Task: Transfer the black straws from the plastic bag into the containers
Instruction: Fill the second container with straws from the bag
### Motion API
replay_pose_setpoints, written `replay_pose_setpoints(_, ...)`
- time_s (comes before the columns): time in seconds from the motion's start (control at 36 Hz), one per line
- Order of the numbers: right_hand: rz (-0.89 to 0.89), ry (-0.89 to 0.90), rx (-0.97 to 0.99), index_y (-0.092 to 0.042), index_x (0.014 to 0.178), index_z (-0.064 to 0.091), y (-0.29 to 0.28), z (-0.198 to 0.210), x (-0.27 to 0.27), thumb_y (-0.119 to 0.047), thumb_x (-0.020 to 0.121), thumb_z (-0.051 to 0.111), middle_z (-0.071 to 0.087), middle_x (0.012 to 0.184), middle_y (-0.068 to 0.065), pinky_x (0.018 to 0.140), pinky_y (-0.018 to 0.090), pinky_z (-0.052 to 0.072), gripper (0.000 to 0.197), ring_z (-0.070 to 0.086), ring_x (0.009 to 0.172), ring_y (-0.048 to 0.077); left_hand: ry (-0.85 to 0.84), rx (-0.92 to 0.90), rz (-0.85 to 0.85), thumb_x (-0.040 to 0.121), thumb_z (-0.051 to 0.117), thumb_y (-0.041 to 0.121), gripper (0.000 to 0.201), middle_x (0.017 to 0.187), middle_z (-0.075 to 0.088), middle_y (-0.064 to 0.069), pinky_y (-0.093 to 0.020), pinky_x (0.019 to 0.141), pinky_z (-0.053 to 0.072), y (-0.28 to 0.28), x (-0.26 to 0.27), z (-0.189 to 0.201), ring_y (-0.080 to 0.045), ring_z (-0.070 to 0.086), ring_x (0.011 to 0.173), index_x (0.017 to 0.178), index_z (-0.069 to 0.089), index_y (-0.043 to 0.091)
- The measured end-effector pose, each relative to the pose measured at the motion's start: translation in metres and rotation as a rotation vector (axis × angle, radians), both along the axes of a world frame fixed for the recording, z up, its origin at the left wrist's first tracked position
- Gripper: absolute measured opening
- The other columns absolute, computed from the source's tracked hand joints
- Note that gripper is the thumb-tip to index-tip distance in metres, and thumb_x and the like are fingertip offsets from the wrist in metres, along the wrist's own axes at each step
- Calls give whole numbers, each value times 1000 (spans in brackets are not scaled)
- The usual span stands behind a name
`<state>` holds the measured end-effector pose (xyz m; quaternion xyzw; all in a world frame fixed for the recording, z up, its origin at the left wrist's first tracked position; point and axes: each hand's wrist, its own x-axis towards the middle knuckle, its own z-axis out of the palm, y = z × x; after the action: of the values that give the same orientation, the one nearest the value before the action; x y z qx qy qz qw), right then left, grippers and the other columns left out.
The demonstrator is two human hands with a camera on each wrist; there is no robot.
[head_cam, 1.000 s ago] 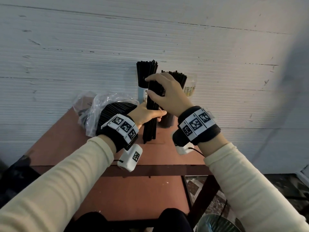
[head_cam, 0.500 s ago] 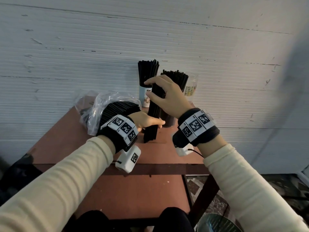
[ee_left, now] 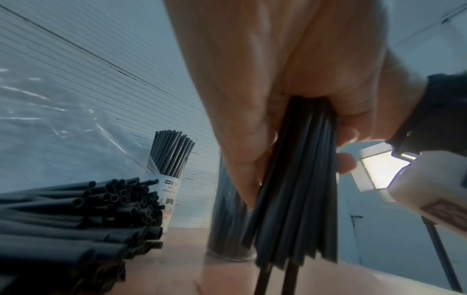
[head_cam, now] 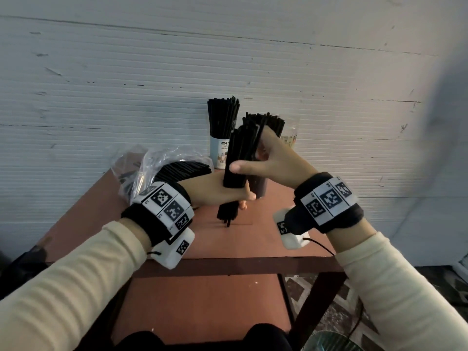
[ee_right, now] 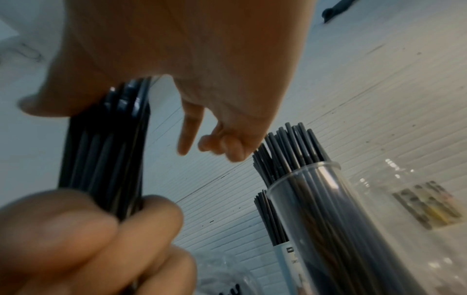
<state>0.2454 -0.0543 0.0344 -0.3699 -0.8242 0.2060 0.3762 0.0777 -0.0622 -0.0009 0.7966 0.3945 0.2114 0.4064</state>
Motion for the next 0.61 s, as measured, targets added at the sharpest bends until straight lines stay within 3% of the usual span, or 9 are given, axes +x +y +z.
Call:
replay_pose_setpoints(0.08,158,-13,-157,-11,116,61,-8,2,1,-34,74,80,62,90,-20,74,10,46,52,60,84,-7,25,19,-64,91,64,23,18,80,68,-15,-42,87,56,-7,4,4,-23,68,83,73,63,21)
replay_pose_setpoints(0.14,156,-106,-131,-16,106,68,-11,-1,-1,-25,78,79,61,77,-28,69,5,43,31,59,77,-11,15,72,-81,93,64,15,23,76,69,-5,-31,80,56,-9,8,5,-12,67,77,73,63,24)
replay_pose_setpoints(0.19,125,-114,-70,-10,90,71,-12,-2,-4,-22,82,77,66,75,-15,64,11,46,16,62,72,-1,-10,92,-80,93,65,10,26,71,66,-2,-28,78,56,-9,11,5,-11,65,74,68,64,20)
replay_pose_setpoints(0.28,87,-29,-15,5,81,62,-6,2,-5,-18,82,72,65,75,19,62,38,55,25,64,69,27,-79,96,-19,93,64,12,18,72,62,-11,-31,74,55,-4,18,6,-19,62,72,79,66,0)
replay_pose_setpoints(0.33,68,22,30,7,79,61,2,10,-2,-11,85,70,63,73,19,61,31,54,21,63,67,22,-119,110,59,93,65,17,25,71,65,-4,-30,73,54,3,22,8,-15,62,72,93,64,-7)
replay_pose_setpoints(0.39,41,72,51,8,79,62,9,20,1,-6,85,68,63,74,18,62,27,53,16,63,68,21,-184,136,142,90,68,25,26,77,68,7,-27,76,53,10,27,11,-8,64,77,104,64,3)
replay_pose_setpoints(0.44,-2,140,58,7,79,62,18,32,6,-5,85,68,63,71,13,60,22,51,15,62,65,13,-266,185,283,83,76,32,43,101,66,8,-22,82,51,20,32,11,-3,63,92,118,55,18)
replay_pose_setpoints(0.56,-121,267,76,10,77,61,37,60,19,-8,84,68,59,63,3,50,16,41,20,55,54,2,-380,335,509,51,81,58,94,123,40,-1,-24,95,42,43,39,6,-11,44,115,121,27,26)
replay_pose_setpoints(0.61,-169,322,72,6,78,61,45,73,25,-9,83,69,57,64,2,48,14,39,18,52,51,3,-356,305,541,44,81,63,115,134,29,-3,-28,106,33,55,40,5,-13,34,128,133,17,29)
